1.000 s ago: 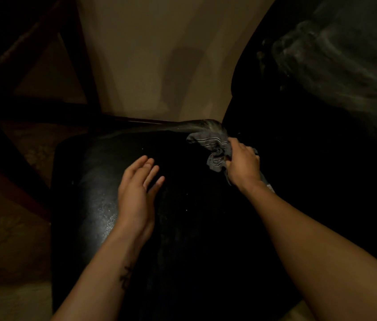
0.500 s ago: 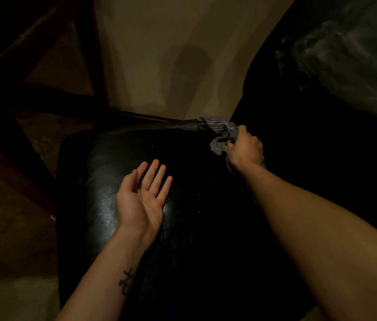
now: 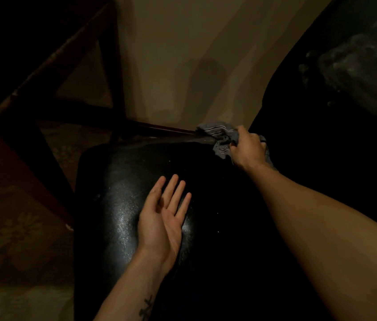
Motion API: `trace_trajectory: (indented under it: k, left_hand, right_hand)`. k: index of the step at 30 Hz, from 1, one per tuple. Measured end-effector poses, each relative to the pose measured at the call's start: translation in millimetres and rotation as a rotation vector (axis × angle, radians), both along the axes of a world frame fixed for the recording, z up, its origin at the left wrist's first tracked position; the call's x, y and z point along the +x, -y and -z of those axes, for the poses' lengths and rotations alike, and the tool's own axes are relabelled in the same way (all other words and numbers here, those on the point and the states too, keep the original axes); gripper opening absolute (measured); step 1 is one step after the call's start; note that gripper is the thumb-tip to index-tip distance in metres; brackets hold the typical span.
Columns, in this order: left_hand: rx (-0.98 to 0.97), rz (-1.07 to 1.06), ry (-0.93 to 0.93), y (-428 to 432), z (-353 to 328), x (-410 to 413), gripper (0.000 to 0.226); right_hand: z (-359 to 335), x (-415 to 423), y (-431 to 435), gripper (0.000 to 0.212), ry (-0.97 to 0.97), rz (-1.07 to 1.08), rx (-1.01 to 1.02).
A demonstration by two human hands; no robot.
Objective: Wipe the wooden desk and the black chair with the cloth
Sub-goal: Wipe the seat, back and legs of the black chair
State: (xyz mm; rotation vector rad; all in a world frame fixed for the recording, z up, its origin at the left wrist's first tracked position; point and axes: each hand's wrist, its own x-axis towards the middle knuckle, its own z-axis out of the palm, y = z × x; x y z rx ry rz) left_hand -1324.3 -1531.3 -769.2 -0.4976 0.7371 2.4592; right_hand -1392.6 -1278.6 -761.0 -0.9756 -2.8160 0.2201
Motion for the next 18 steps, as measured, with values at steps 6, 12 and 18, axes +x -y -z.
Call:
trace_trajectory:
  k: [6,12,18]
  left_hand:
    - [0.002,-0.002,0.001,-2,3,-2,0.037]
    - [0.0,-0.011,-0.012,-2,2,0,0.036]
    - [0.017,-0.014,-0.022,-2,1,2,0.034]
  right_hand:
    - [-2,-12,40,0.04,-0.006,-0.216,-0.075]
    - [-3,-16,71,0.047,-0.033,-0.341,-0.075]
    - [-4,-30,98,0.05,0.014,-0.539,-0.1]
